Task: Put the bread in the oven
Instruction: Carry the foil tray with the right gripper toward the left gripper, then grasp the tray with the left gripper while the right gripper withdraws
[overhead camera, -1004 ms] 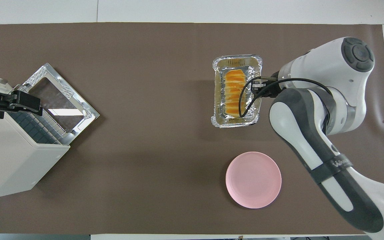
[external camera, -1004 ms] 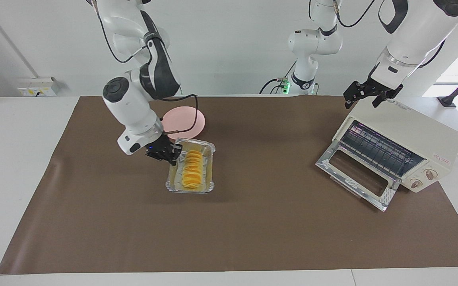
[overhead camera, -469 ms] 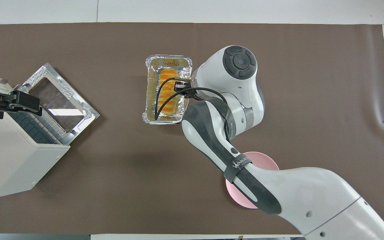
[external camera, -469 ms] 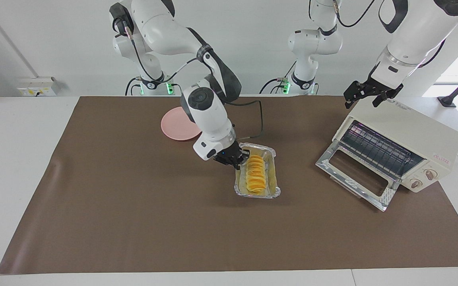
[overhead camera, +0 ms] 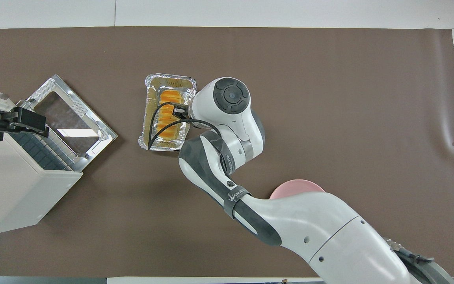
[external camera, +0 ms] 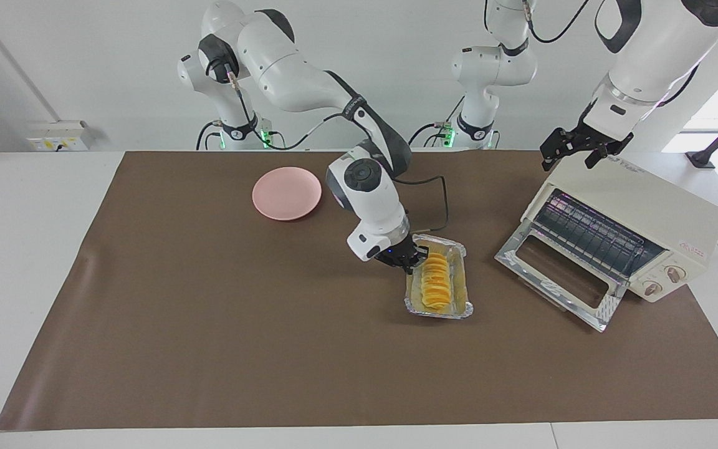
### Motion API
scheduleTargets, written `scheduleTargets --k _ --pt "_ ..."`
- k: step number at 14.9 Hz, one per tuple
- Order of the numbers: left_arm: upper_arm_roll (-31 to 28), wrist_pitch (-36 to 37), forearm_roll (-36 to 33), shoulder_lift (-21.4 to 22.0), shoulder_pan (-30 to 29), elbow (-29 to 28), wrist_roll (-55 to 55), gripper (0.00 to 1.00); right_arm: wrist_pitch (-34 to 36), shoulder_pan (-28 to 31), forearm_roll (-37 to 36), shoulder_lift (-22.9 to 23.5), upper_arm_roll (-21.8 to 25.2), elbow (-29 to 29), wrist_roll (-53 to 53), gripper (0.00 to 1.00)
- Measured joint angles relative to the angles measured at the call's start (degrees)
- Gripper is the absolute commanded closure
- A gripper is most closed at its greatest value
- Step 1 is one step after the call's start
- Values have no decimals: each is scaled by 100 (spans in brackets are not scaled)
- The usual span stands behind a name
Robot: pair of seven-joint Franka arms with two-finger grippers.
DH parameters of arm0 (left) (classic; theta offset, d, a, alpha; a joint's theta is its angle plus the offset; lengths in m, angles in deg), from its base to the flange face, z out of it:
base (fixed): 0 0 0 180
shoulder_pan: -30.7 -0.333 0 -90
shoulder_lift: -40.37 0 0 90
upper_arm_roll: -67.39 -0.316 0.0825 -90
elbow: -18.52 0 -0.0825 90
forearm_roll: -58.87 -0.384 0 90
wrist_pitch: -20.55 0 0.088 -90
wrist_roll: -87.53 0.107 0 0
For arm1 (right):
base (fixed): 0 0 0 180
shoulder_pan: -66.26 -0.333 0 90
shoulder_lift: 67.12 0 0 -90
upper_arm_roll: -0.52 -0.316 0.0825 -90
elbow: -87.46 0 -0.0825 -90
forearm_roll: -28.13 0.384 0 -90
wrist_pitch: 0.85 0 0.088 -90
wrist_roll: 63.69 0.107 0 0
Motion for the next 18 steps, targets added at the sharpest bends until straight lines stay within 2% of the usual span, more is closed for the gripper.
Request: scheduleTargets --k 1,2,6,9,12,14,16,18 --pt "0 -19 0 0 0 -7 0 0 -66 -19 -16 36 3 -1 2 23" --pt "0 -49 0 0 0 -18 0 0 -74 -18 -48 69 9 -1 2 0" --pt "0 -127 0 1 0 -42 0 0 79 -2 -581 54 47 39 3 0" --pt "16 -373 0 -3 6 -71 3 0 725 158 -820 -307 122 153 -64 0" --pt "58 -700 7 -144 222 -157 31 0 1528 606 -958 -920 160 106 -758 0" --pt "75 -1015 8 -383 574 -174 -31 0 1750 1042 -1091 -1455 192 -271 -1476 0" --pt "85 -1368 9 -791 998 -96 -423 0 1934 1621 -1146 -2098 205 -838 -2375 0" --pt "88 -1682 5 -1424 1464 197 -991 0 2444 2212 -1147 -2780 208 -1315 -3099 0"
